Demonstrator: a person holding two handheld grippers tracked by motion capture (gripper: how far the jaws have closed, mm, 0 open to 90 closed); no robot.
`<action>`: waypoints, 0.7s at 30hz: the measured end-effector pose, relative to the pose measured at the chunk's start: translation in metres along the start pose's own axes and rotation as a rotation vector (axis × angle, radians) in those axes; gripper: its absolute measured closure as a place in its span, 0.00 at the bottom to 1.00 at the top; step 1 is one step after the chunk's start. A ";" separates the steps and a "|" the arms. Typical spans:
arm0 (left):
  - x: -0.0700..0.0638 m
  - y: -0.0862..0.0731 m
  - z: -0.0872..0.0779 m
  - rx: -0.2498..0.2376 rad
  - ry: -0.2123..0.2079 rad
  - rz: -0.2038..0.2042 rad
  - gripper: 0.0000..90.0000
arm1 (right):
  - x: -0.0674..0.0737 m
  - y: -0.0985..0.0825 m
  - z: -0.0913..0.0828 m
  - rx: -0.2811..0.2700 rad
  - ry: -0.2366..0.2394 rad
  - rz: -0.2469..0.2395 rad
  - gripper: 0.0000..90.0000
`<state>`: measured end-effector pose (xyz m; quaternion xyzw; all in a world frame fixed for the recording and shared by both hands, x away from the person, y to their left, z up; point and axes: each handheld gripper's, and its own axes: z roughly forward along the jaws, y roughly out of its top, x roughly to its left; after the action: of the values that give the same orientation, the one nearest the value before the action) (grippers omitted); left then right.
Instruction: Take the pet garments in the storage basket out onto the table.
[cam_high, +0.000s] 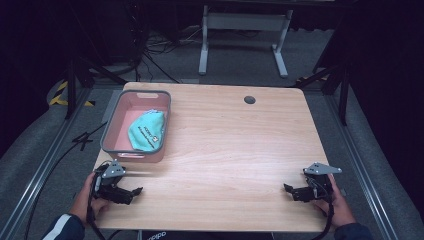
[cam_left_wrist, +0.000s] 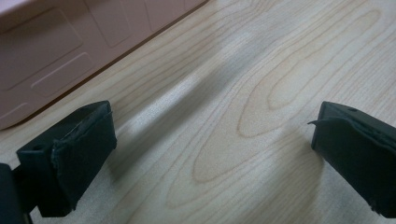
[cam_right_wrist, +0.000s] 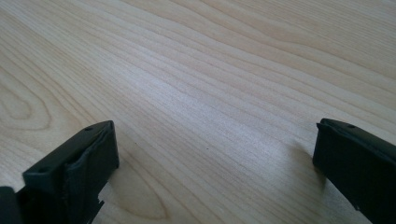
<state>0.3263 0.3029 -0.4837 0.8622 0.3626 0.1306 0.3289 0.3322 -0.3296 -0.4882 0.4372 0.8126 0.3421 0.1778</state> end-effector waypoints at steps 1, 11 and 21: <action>0.001 0.000 0.000 0.005 -0.005 0.007 0.00 | 0.000 0.000 0.000 0.000 0.001 0.000 0.01; 0.002 -0.004 -0.005 0.004 -0.018 0.019 0.01 | 0.000 0.000 0.000 0.000 0.001 -0.001 0.01; 0.010 -0.006 -0.020 0.058 -0.032 0.044 0.19 | 0.000 0.000 0.000 0.000 0.001 -0.002 0.01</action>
<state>0.3205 0.3227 -0.4727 0.8811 0.3420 0.1131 0.3065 0.3324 -0.3297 -0.4882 0.4363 0.8130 0.3423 0.1775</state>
